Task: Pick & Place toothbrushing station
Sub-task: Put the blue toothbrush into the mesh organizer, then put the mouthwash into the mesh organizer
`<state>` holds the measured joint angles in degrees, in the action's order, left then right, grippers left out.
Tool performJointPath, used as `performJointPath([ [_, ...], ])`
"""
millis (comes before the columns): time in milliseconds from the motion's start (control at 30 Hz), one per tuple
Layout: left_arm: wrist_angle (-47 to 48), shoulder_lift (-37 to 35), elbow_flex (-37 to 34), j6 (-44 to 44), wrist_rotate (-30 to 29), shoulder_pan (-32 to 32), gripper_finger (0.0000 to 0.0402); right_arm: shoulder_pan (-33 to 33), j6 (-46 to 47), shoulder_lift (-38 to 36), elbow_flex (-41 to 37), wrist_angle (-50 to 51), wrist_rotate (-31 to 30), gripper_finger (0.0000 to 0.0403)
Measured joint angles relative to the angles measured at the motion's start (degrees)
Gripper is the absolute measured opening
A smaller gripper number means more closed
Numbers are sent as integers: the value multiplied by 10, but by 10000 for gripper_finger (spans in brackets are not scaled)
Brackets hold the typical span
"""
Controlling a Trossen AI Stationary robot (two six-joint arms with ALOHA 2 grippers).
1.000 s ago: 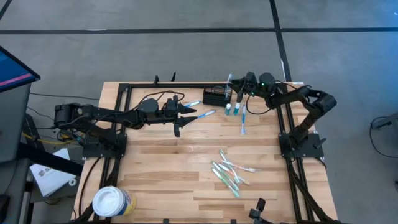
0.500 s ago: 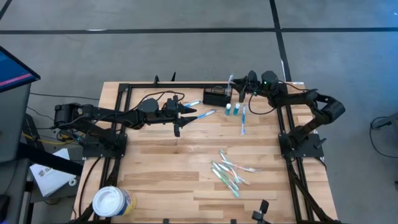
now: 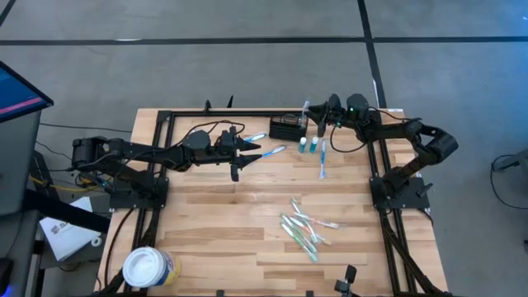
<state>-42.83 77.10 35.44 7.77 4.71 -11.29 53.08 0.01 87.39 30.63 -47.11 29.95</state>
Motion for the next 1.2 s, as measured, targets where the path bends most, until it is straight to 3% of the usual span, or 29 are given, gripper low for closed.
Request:
performJointPath([
  [267,0,0,0,0,0,0,157,16,0,0,0,18,35,119],
  [533,0,0,0,0,0,0,157,19,0,0,0,35,31,185],
  [700,0,0,0,0,0,0,157,18,14,-1,0,39,30,199],
  [1200,3,0,0,0,0,0,157,16,-91,-145,0,337,30,160],
])
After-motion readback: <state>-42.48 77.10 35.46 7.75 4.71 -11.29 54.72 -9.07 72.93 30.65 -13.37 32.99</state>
